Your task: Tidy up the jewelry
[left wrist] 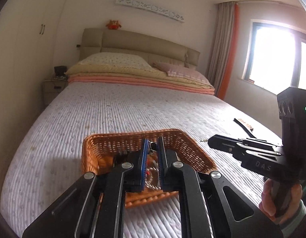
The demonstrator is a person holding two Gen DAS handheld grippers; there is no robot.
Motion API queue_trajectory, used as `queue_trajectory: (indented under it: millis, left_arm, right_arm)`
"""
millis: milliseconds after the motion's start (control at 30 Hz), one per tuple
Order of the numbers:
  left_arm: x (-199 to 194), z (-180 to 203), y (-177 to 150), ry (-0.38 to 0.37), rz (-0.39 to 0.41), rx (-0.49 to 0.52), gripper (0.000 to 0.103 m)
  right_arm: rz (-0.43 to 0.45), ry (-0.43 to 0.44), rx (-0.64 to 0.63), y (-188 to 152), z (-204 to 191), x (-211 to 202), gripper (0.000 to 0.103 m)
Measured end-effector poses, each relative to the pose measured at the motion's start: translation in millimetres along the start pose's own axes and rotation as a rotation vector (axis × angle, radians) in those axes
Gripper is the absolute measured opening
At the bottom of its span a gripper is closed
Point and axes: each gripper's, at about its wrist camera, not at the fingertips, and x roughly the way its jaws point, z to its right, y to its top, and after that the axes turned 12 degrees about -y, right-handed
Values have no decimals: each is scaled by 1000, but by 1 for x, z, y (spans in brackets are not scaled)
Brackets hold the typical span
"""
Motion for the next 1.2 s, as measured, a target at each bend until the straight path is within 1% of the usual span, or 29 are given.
queue_trajectory:
  millis: [67,167,267,367,433,500,633,700,733,767,800,833,900,967,1000,1033,1167,1200]
  left_arm:
    - [19,-15,1,22,-18,-36,8]
    - [46,-39,-7,43,-53,-98,8]
    - [60,-54,-18,58,-86,-129,8]
    - [68,-61,-26,64,-114,-145,8]
    - [71,-62,-28,68,-123,-146,8]
    - [74,-64,-30,70,-131,-148,8]
    - [75,-65,-32,77,-138,-148,8]
    - [73,-67,-32,74,-131,-155,9]
    - [73,-68,-32,72,-126,-161,13]
    - [71,-70,-32,67,-120,-173,19]
    - [70,-72,-32,66,-112,-178,28]
    - [67,-71,-32,70,-100,-177,28]
    - [60,-69,-30,66,-85,-172,29]
    - [51,-65,-28,45,-61,-173,41]
    - [45,-62,-27,40,-46,-172,51]
    - [38,-58,-25,42,-29,-167,58]
    - [2,-37,-17,33,41,-138,68]
    - [-6,-31,-16,37,57,-128,74]
  right_arm:
    - [-31,7,19,12,2,23,9]
    - [-120,42,62,23,6,70,9]
    - [-192,44,74,25,6,105,9]
    - [-258,21,60,23,2,135,9]
    - [-288,-5,55,17,0,144,9]
    - [-301,-30,49,14,-2,150,9]
    - [-331,-40,61,9,-1,156,10]
    - [-347,-22,91,9,4,158,11]
    - [-350,-16,105,8,6,159,17]
    - [-347,-12,115,9,8,158,30]
    - [-340,-8,119,8,9,157,39]
    - [-327,-9,122,10,12,154,51]
    - [-291,-22,106,11,11,144,51]
    - [-257,-11,111,12,12,130,51]
    - [-240,3,123,12,14,121,51]
    - [-226,10,133,12,15,112,51]
    - [-157,8,145,9,24,71,51]
    - [-130,2,139,7,25,56,51]
